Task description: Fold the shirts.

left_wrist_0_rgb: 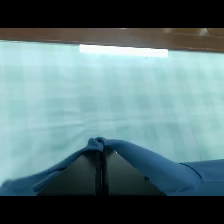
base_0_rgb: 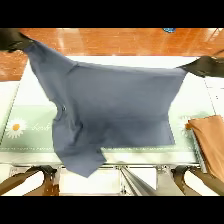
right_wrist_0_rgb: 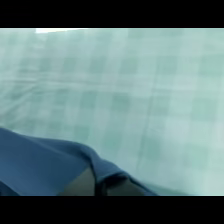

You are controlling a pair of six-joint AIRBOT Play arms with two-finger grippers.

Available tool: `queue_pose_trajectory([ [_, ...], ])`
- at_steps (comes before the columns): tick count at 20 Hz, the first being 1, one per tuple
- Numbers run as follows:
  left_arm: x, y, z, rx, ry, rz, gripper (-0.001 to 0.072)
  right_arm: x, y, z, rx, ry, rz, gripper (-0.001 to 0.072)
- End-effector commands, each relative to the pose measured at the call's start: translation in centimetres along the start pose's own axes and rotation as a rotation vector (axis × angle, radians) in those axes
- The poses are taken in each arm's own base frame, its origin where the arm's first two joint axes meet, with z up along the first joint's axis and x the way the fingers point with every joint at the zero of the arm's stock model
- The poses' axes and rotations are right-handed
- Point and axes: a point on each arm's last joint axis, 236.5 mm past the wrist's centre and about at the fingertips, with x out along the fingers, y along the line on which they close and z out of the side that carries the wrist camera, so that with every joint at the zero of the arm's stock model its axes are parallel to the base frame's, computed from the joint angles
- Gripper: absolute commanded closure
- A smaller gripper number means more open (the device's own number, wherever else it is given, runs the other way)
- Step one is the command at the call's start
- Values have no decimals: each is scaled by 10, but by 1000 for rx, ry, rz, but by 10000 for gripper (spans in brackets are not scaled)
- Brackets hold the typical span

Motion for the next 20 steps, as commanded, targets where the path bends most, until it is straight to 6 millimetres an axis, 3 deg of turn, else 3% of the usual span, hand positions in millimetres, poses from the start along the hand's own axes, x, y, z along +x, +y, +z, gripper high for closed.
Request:
queue_pose_trajectory([
  [1, 78, 43, 8, -33, -24, 27, 691, 92, -51, 26, 160, 1, 52, 689],
  [3, 99, 59, 5, -77, -19, 43, 691, 121, -65, 33, 244, 57, 94, 689],
  [7, 133, 46, -58, -129, 208, -12, 668, 158, -69, 32, 417, 110, 210, 684],
  [8, 136, 43, -73, -160, 266, -17, 475, 163, -71, 31, 466, 113, 220, 539],
  [9, 136, 44, -83, -209, 311, -7, 203, 164, -72, 29, 496, 123, 218, 311],
  [11, 113, 70, -102, -144, 432, 80, 196, 149, -67, 18, 501, 193, 258, 300],
  [14, 39, 129, -126, -152, 630, 317, 196, 96, -83, 5, 496, 277, 278, 302],
  [17, -14, 143, -150, -258, 678, 366, 197, 49, -121, -25, 367, 336, 66, 302],
  [18, -29, 145, -174, -305, 709, 375, 198, 38, -136, -41, 351, 343, -36, 302],
  [20, -54, 148, -239, -426, 801, 381, 199, 30, -146, -75, 371, 319, -135, 302],
])
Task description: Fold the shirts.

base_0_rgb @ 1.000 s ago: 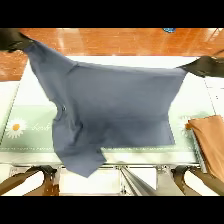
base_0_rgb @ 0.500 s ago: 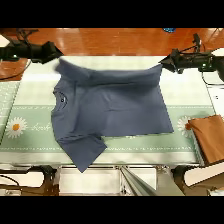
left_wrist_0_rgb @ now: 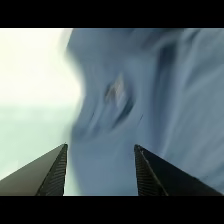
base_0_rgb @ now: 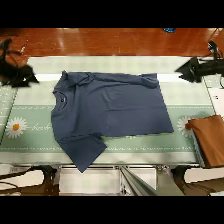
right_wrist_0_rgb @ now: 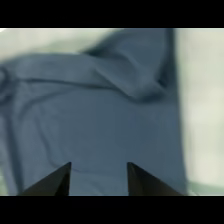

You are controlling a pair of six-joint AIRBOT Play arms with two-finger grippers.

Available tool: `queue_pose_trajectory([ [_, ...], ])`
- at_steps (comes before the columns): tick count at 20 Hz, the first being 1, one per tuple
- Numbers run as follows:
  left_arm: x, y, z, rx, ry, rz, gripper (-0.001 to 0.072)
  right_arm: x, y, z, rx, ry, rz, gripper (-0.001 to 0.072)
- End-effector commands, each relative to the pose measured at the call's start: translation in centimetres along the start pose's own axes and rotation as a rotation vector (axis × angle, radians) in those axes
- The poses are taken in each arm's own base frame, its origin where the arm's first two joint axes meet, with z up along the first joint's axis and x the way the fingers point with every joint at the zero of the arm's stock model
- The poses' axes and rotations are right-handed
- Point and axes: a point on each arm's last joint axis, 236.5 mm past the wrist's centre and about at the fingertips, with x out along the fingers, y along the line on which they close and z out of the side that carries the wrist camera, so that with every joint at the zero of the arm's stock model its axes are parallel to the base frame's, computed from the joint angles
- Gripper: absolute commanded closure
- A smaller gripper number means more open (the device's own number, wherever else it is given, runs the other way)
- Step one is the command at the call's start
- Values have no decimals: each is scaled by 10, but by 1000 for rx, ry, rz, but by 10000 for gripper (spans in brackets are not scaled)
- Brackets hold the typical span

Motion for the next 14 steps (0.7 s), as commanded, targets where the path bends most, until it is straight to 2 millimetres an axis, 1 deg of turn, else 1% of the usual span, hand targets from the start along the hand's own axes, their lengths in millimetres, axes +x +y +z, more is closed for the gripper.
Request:
queue_pose_trajectory([
  [1, 30, 42, -110, -179, 218, -3, 198, -8, -47, -56, 15, -26, -173, 302],
  [2, 47, 41, -143, -234, 264, -58, 199, 1, -44, -74, 17, -40, -135, 302],
  [3, 60, 37, -167, -281, 285, -116, 199, 10, -35, -92, 13, -57, -79, 302],
  [5, 79, 32, -198, -386, 262, -209, 199, 17, -18, -120, -1, -78, 7, 302],
  [6, 85, 32, -206, -434, 236, -237, 199, 17, -10, -130, -6, -89, 39, 302],
  [8, 95, 37, -215, -526, 188, -263, 199, 13, 2, -139, -21, -125, 65, 302],
  [11, 114, 38, -216, -580, 147, -268, 199, 3, 13, -140, -58, -164, 69, 302],
  [12, 119, 35, -212, -586, 122, -280, 199, 1, 16, -140, -59, -169, 74, 302],
  [14, 124, 21, -200, -587, 76, -339, 198, 0, 26, -143, -47, -160, 116, 302],
])
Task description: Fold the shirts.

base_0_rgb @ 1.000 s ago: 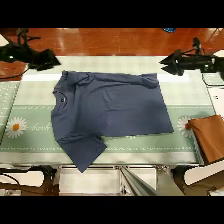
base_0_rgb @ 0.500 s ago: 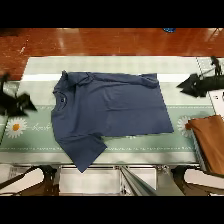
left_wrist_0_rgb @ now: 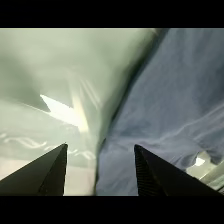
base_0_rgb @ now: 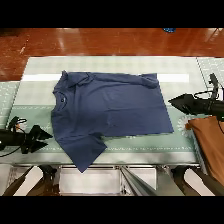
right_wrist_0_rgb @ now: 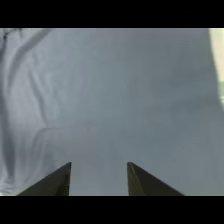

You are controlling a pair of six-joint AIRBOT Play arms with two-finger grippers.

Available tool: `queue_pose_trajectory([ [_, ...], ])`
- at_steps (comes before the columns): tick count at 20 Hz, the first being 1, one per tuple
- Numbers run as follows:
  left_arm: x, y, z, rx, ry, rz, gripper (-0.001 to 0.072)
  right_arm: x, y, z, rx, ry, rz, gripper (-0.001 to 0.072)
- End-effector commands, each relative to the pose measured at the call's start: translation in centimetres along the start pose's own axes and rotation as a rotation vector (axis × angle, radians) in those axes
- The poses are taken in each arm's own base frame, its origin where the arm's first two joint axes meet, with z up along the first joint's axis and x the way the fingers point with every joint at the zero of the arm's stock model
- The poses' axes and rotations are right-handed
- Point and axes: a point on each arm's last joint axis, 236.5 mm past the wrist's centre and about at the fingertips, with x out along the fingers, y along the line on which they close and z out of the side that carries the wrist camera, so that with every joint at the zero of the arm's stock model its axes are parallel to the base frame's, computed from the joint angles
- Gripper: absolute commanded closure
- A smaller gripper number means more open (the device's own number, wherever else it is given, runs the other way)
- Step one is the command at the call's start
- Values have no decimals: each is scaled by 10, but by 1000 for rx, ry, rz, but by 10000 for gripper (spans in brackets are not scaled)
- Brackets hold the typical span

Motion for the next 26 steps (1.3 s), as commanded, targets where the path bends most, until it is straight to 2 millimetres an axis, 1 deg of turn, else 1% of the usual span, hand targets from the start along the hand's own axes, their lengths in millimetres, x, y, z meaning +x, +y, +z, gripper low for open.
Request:
queue_pose_trajectory([
  [1, 16, -17, 11, -15, -79, -92, 199, -3, 20, -4, 7, -16, 70, 302],
  [3, 20, -22, 14, 3, -90, -91, 199, -4, 25, 0, 17, -30, 95, 302],
  [5, 29, -23, 10, 28, -55, -75, 199, -4, 28, 4, 26, -48, 106, 302],
  [8, 45, -27, -6, 82, 28, -45, 200, -7, 31, 26, 54, -138, 120, 302],
  [9, 48, -29, -9, 98, 40, -39, 206, -10, 28, 35, 63, -174, 112, 302],
  [10, 48, -31, -10, 121, 46, -39, 418, -18, 20, 45, 77, -213, 95, 302],
  [11, 46, -35, -11, 153, 50, -53, 682, -27, 7, 53, 99, -248, 71, 302],
  [12, 42, -40, -10, 172, 53, -69, 692, -38, -16, 56, 126, -271, 14, 302],
  [13, 38, -45, -7, 183, 48, -75, 692, -47, -42, 51, 159, -266, -66, 302],
  [14, 34, -49, -3, 194, 39, -79, 692, -55, -74, 35, 216, -223, -174, 302],
  [15, 30, -53, 1, 203, 26, -82, 692, -61, -100, 15, 269, -160, -274, 302],
  [16, 28, -55, 4, 209, 17, -82, 692, -64, -121, -14, 312, -72, -364, 302],
  [17, 27, -55, 5, 209, 14, -83, 692, -64, -135, -41, 339, 14, -427, 302],
  [18, 27, -55, 5, 209, 14, -82, 692, -60, -143, -63, 381, 77, -465, 303],
  [21, 27, -55, 5, 209, 15, -83, 692, -37, -142, -94, 386, 175, -461, 303],
  [23, 28, -55, 4, 209, 19, -83, 692, -25, -143, -108, 386, 248, -456, 303],
  [25, 28, -56, 3, 209, 23, -84, 692, -13, -141, -117, 403, 309, -414, 303],
  [26, 28, -56, 3, 209, 23, -84, 692, -7, -139, -118, 407, 324, -382, 307],
])
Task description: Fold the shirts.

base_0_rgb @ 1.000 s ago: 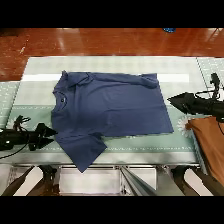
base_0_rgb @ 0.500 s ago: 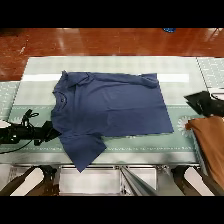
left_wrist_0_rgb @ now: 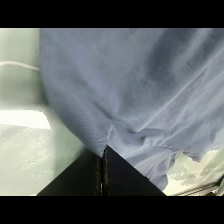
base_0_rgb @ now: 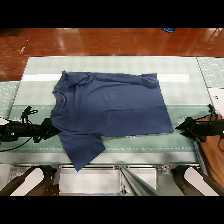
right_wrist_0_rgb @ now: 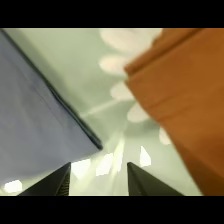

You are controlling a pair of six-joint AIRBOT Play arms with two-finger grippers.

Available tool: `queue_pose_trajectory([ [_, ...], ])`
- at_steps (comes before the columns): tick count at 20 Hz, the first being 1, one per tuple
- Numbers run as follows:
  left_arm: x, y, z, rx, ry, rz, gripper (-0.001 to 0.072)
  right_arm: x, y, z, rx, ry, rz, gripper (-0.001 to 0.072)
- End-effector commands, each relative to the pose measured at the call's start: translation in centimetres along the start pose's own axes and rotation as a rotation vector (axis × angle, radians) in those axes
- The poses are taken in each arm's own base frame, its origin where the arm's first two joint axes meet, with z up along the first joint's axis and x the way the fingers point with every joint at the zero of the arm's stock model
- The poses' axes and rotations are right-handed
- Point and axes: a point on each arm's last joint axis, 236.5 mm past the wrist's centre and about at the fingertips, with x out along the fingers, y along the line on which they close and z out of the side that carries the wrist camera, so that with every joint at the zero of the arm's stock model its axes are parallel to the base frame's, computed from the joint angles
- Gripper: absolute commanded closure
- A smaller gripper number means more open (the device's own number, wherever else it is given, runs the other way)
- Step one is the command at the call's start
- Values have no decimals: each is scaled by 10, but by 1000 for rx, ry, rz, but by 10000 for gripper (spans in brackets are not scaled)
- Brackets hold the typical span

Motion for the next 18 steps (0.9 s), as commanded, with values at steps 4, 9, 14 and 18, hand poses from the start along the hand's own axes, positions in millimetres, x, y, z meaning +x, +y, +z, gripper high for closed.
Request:
queue_pose_trajectory([
  [4, 0, -1, -1, 2, 5, -2, 692, 28, 26, 7, 23, 43, 150, 314],
  [9, 0, -5, 2, -6, -7, -20, 692, 40, 68, 19, 14, 33, 325, 503],
  [14, -39, -74, 41, 47, -112, -211, 692, -27, 148, 40, -300, 17, 436, 690],
  [18, -179, -224, 90, 324, -442, -555, 692, -199, 251, 88, -608, -406, 475, 690],
])
